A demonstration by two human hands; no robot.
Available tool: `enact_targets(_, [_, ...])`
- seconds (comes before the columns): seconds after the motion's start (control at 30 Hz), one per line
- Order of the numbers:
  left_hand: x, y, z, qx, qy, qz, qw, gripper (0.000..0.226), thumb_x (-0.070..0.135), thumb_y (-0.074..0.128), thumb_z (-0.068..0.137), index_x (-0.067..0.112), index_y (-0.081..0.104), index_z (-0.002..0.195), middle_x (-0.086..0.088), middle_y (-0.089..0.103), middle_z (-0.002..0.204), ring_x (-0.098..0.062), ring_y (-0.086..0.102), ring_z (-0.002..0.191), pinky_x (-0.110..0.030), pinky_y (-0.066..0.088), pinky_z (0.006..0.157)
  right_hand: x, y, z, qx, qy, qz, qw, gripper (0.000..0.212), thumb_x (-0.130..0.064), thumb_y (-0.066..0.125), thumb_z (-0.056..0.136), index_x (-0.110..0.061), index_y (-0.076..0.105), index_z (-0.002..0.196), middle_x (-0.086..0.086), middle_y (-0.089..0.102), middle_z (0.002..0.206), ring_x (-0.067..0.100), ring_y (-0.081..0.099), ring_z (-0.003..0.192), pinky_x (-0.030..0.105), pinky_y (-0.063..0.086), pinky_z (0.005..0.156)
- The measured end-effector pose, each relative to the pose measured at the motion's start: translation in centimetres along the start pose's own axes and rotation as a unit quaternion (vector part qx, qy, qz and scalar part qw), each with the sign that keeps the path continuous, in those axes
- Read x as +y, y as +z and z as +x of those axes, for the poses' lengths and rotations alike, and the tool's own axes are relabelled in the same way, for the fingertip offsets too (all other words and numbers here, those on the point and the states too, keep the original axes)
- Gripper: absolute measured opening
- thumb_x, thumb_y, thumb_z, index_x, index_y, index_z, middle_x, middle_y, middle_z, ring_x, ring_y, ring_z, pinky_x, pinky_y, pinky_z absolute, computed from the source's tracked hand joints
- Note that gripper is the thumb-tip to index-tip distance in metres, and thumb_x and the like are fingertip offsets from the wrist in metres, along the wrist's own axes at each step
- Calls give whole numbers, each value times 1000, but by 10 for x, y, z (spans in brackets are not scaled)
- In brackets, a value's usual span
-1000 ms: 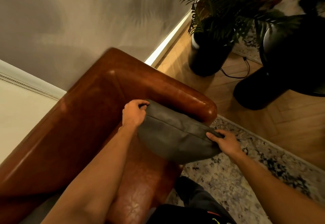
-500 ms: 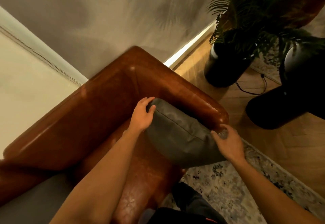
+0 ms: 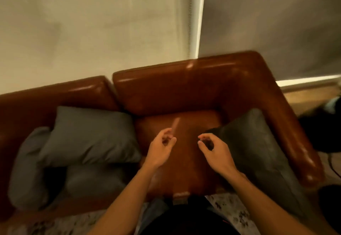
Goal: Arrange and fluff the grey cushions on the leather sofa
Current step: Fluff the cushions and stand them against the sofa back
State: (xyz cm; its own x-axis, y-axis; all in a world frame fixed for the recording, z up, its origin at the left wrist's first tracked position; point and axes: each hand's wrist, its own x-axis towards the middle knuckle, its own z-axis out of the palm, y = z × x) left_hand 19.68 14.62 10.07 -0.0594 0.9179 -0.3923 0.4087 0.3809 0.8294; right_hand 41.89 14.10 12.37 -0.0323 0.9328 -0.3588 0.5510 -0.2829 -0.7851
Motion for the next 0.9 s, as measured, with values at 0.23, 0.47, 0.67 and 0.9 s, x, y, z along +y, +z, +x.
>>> enact_targets(0.23, [-83,-121,-61,146,-120,-98,977,35,32,68,99,32,57,132,8,70,111,-6,66,107,-11,48,76,-75,101,12,-183,-35,-43,981,17,-49,65,94,-40,66,108,-22,67,109,-3,60,105,31,50,95])
enact_targets(0.47, [-137,-230,-77,337,-155,-141,918,37,27,74,94,21,62,129,2,69,105,-6,65,94,-29,54,94,-147,209,46,-270,-64,-107,955,34,-58,65,90,-38,61,117,-16,65,112,2,61,103,29,52,89])
enact_targets(0.67, [-172,-325,-53,437,-175,-1,882,60,53,70,91,23,55,141,-2,55,142,-22,50,131,-44,46,109,-186,304,77,-327,-107,-212,915,67,-62,67,85,-35,46,142,-6,55,141,15,55,127,33,47,101])
enact_targets(0.9, [-208,-409,-1,255,-316,23,914,108,77,70,74,23,32,159,-7,35,163,-35,41,145,-55,40,114,-213,383,103,-383,-122,-309,862,90,-55,65,90,-27,18,162,3,27,166,25,35,148,38,33,118])
